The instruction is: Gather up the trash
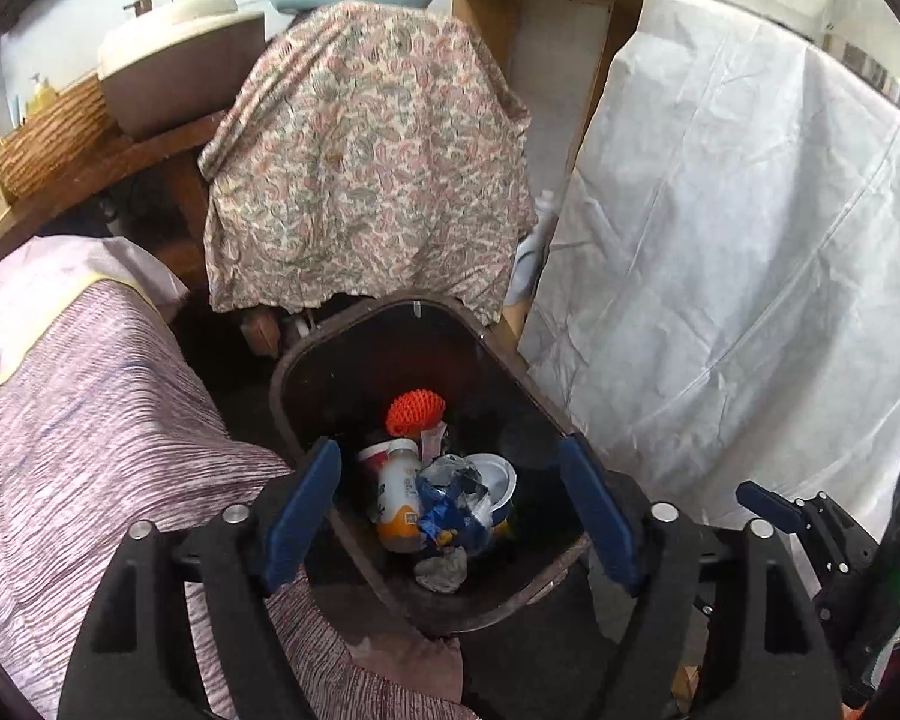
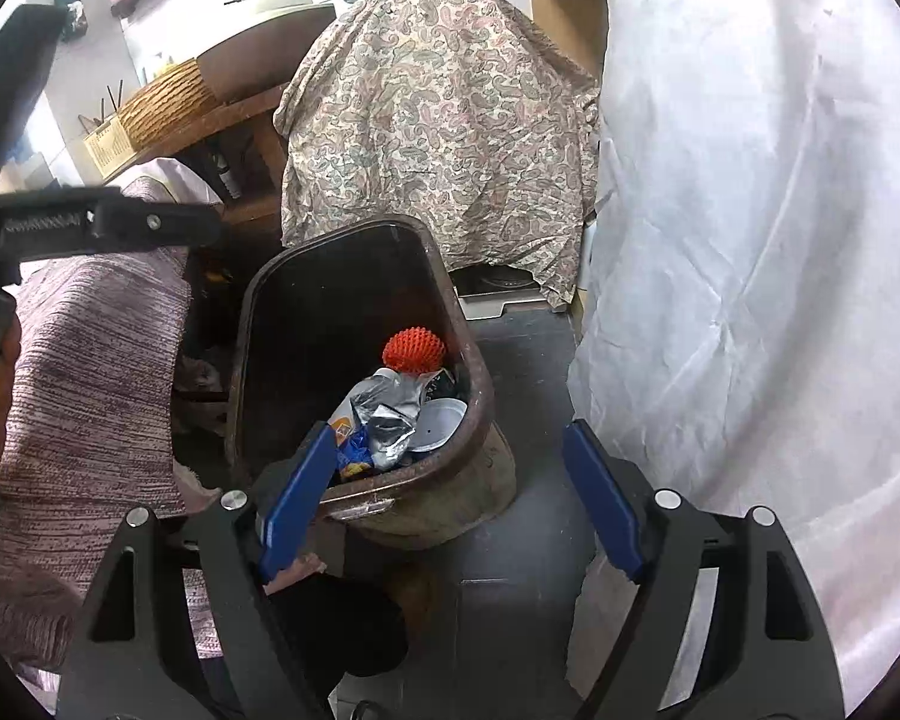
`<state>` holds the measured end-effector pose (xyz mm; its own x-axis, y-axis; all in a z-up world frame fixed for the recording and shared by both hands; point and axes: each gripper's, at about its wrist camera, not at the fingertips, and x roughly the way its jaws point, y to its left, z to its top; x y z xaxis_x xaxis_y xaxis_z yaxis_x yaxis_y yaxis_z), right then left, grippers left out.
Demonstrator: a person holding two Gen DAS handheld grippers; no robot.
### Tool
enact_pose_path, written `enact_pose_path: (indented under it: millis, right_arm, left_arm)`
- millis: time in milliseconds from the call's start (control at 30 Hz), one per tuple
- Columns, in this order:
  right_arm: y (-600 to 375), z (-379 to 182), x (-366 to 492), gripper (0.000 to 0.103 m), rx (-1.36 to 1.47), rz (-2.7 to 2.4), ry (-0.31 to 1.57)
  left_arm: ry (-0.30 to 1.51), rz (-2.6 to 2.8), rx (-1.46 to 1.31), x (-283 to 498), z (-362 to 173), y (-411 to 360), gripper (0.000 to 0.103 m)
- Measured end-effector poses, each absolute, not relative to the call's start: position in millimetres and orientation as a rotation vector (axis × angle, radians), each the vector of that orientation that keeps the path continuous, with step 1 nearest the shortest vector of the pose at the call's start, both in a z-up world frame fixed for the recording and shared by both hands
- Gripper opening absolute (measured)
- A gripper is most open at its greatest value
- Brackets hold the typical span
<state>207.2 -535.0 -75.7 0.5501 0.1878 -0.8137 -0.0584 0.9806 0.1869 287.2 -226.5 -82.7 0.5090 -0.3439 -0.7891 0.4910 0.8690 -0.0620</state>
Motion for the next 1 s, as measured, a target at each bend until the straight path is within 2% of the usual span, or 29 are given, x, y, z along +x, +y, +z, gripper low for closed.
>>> enact_pose_path:
  millis: [300,433,500,567,833,1000]
  right_arm:
    - [-525.8,-59.7,197.0,0.082,0.136,0.173,0.94]
    - [-519.0,-44.5,190.5,0.082,0.126,0.191,0.904]
    - [-513.4,-32.5,185.8,0.086,0.12,0.198,0.872]
    - [-507.1,-22.1,180.4,0.09,0.116,0.205,0.838]
    - [-464.4,18.9,156.7,0.091,0.069,0.299,0.729]
    - [-438.4,46.3,131.1,0.097,0.044,0.329,0.639]
  left_arm:
    - [0.79,-0.474,0.152,245.3,-44.4,-182.8,0.085]
    - [0.703,-0.428,0.132,215.8,-22.7,-149.9,0.095]
    - [0.653,-0.393,0.134,201.2,-15.3,-136.6,0.098]
    - [0.601,-0.337,0.149,183.0,-11.2,-120.8,0.098]
    - [0.487,-0.176,0.14,130.4,-1.5,-69.7,0.098]
    - [0.439,-0.107,0.126,102.3,0.8,-45.7,0.098]
